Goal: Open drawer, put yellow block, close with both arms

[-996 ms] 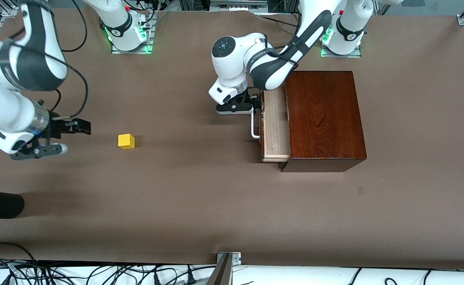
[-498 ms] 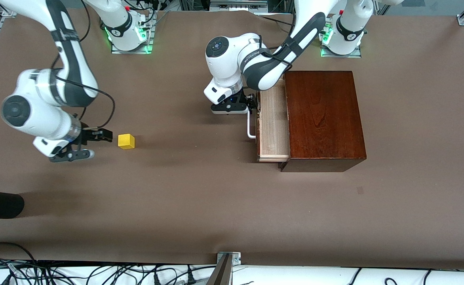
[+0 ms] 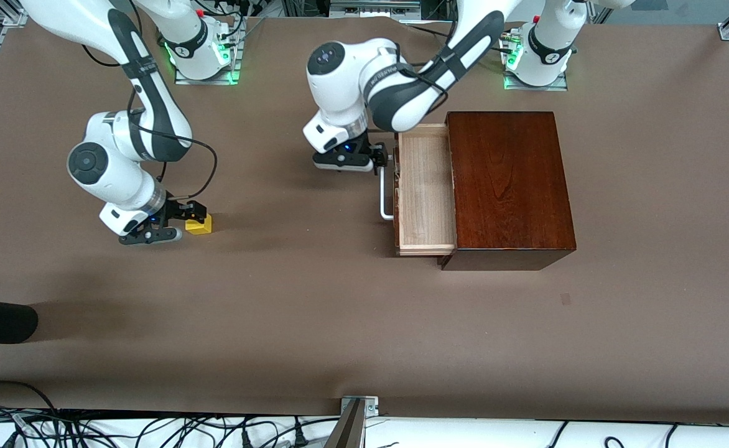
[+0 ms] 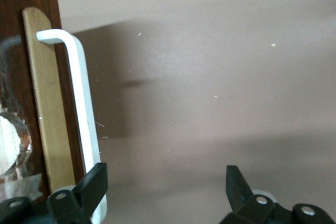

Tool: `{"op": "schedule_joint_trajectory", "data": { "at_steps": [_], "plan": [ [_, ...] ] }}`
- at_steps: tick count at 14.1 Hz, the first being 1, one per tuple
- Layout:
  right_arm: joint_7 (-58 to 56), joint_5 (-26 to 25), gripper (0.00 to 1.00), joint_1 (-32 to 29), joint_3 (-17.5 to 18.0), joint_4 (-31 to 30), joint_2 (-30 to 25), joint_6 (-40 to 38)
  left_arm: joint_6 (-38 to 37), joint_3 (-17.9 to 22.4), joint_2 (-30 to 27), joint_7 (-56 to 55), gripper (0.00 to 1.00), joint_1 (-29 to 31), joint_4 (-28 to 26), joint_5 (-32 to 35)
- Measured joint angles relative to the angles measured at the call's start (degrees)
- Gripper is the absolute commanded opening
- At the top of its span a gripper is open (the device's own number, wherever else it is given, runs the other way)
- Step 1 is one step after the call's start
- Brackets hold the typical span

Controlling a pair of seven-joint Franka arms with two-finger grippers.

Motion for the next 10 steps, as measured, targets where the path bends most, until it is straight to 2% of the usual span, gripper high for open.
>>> {"op": "schedule_joint_trajectory", "data": {
  "at_steps": [3, 6, 8, 10],
  "plan": [
    [0.0, 0.0, 1.0, 0.0, 0.0, -2.3, 1.9, 4.7, -3.9, -0.2, -0.4, 2.6, 1.0, -0.1, 1.8, -0.8],
    [0.0, 0.0, 0.97, -0.1, 0.0, -3.2, 3.4, 6.5, -8.8, -0.1, -4.8, 9.5, 1.0, 2.8, 3.4, -6.4],
    [0.1, 0.0, 0.79, -0.1, 0.0, -3.2, 4.0, 6.8, -12.8, 0.2, -10.3, 15.5, 1.0, 7.7, 3.6, -9.9],
    [0.1, 0.0, 0.52, -0.1, 0.0, -3.2, 4.3, 6.8, -16.1, 1.0, -15.6, 20.3, 1.0, 12.7, 3.6, -12.8]
  ]
}}
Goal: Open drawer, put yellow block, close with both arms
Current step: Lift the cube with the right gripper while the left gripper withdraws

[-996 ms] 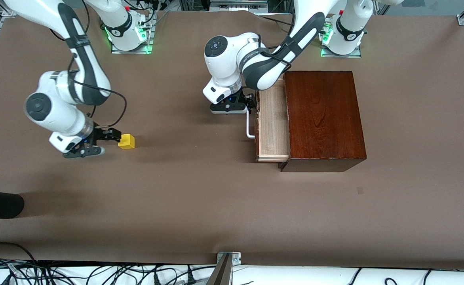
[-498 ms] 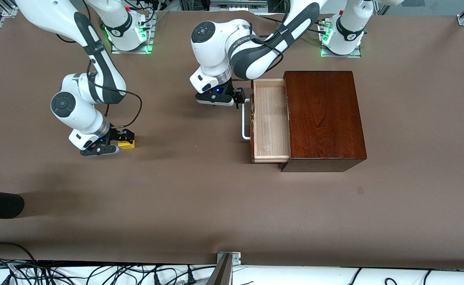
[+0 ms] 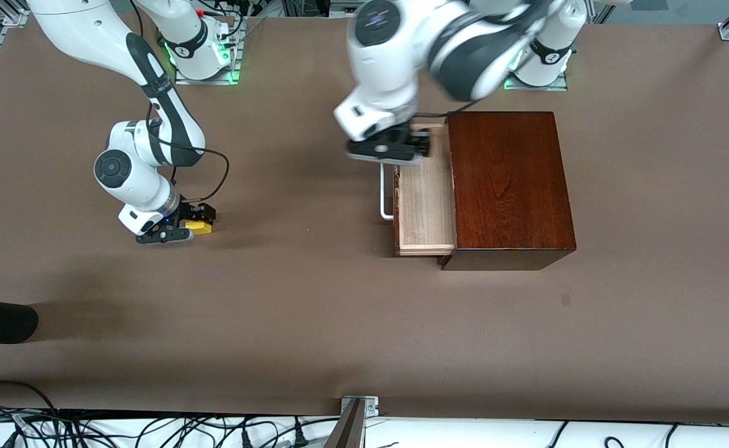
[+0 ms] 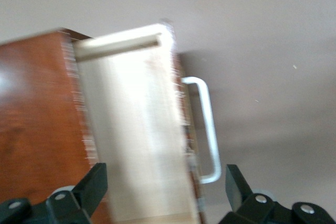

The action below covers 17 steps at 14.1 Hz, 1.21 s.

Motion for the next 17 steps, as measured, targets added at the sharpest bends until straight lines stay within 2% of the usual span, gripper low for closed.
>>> {"op": "schedule_joint_trajectory", "data": {
  "at_steps": [2, 3, 6, 9, 10, 13, 15, 17],
  "plan": [
    [0.0, 0.0, 0.17, 0.0, 0.0, 0.0, 0.1, 0.0, -2.4, 3.3, -4.7, 5.6, 1.0, 3.3, -0.6, -3.4],
    [0.0, 0.0, 0.01, 0.0, 0.0, 0.0, 0.1, 0.0, -3.2, 6.4, -6.9, 9.4, 1.0, 4.2, -1.3, -5.1],
    [0.0, 0.0, 0.0, 0.0, 0.0, 2.0, -0.1, -2.8, -4.5, 18.1, -12.5, 23.1, 1.0, 5.8, -3.5, -9.9],
    [-0.4, 0.0, 0.0, 0.1, 1.0, 12.1, -1.1, -17.7, -4.9, 27.0, -15.5, 31.6, 1.0, 7.0, -5.0, -12.6],
    [-0.4, 0.0, 0.0, 0.2, 2.0, 16.8, -1.6, -23.4, -4.9, 28.5, -16.1, 32.3, 1.0, 7.8, -5.7, -12.6],
    [-0.6, 0.0, 0.0, 3.7, 3.8, 29.0, -2.3, -37.1, -4.9, 29.0, -17.1, 32.7, 1.0, 12.7, -7.7, -12.6],
    [-2.0, 0.0, 0.0, 7.5, 4.9, 33.8, -2.2, -40.5, -4.9, 28.6, -17.6, 33.0, 1.0, 14.9, -9.7, -12.6],
    [-3.0, -0.1, 0.0, 13.1, 6.2, 37.0, -2.0, -40.7, -5.1, 27.6, -18.6, 33.1, 1.0, 15.6, -11.2, -12.6]
  ]
}}
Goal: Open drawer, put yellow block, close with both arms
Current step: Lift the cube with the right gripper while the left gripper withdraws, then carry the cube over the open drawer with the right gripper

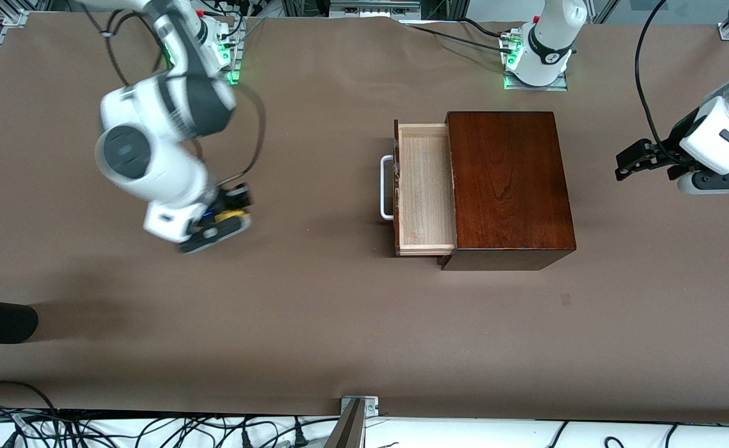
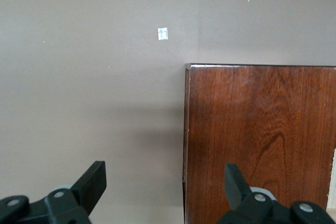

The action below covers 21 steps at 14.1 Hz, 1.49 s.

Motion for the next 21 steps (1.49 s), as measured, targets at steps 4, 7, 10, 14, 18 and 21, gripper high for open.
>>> {"op": "schedule_joint_trajectory", "data": {
  "at_steps": [4, 7, 10, 14, 18, 21],
  "plan": [
    [-4.4, -2.1, 0.0, 14.6, 0.9, 7.0, 3.6, 1.2, -0.6, -1.3, -0.9, -0.2, 1.0, 0.0, -0.4, 0.0],
    [-4.9, -6.1, 0.0, 24.8, 1.0, 16.9, 10.1, 0.5, -0.7, -1.2, -1.0, -0.2, 1.0, 0.0, -0.7, 0.0],
    [-5.0, -7.5, 0.0, 30.8, 0.8, 23.6, 15.1, 0.6, -0.8, -1.2, -1.0, -0.2, 1.0, 0.0, -0.8, 0.0],
    [-6.5, -12.3, 0.0, 33.8, 0.7, 25.3, 18.4, 3.6, -0.8, -1.3, -1.0, -0.1, 1.0, 0.0, -0.8, 0.0],
    [-13.9, -12.5, 0.0, 34.1, 0.7, 25.4, 21.3, 4.8, -0.8, -1.3, -1.0, -0.1, 1.0, 0.0, -0.8, 0.0],
    [-16.6, -12.6, 0.0, 34.3, 0.7, 25.5, 23.5, 7.0, -0.8, -1.4, -1.0, -0.1, 1.0, 0.0, -0.8, 0.0]
  ]
}}
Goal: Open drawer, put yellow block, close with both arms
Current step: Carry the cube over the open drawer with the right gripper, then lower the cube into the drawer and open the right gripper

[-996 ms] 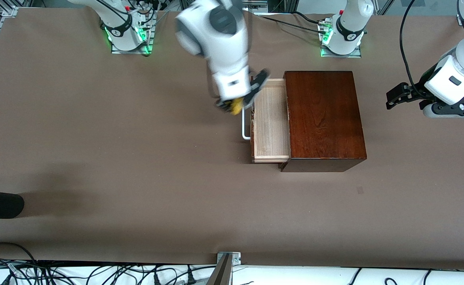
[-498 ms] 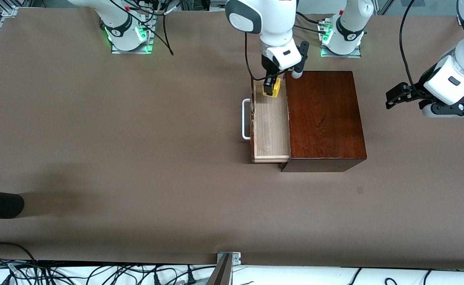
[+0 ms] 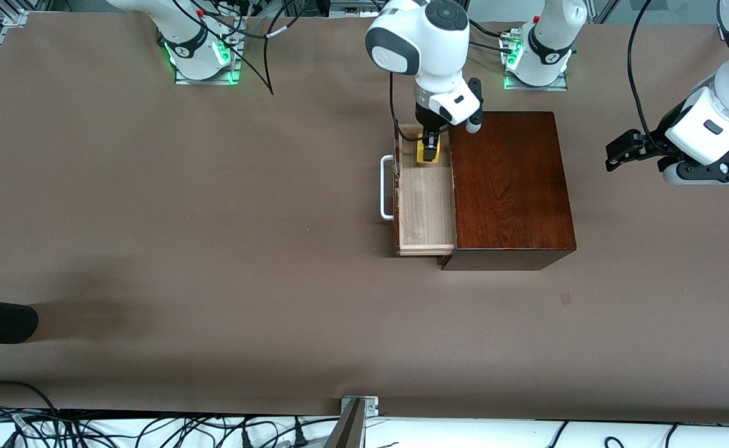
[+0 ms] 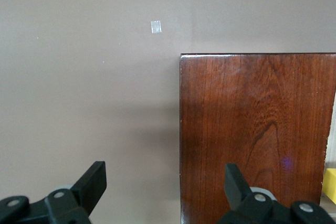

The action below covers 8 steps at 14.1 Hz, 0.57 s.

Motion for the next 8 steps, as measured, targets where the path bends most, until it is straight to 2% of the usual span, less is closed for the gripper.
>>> {"op": "schedule_joint_trajectory", "data": {
  "at_steps": [8],
  "plan": [
    [-7.6, -0.1, 0.0, -0.2, -1.0, -0.9, 1.2, 0.1, 0.0, -0.2, 0.0, 0.0, 1.0, -0.1, 0.0, 0.0]
  ]
}}
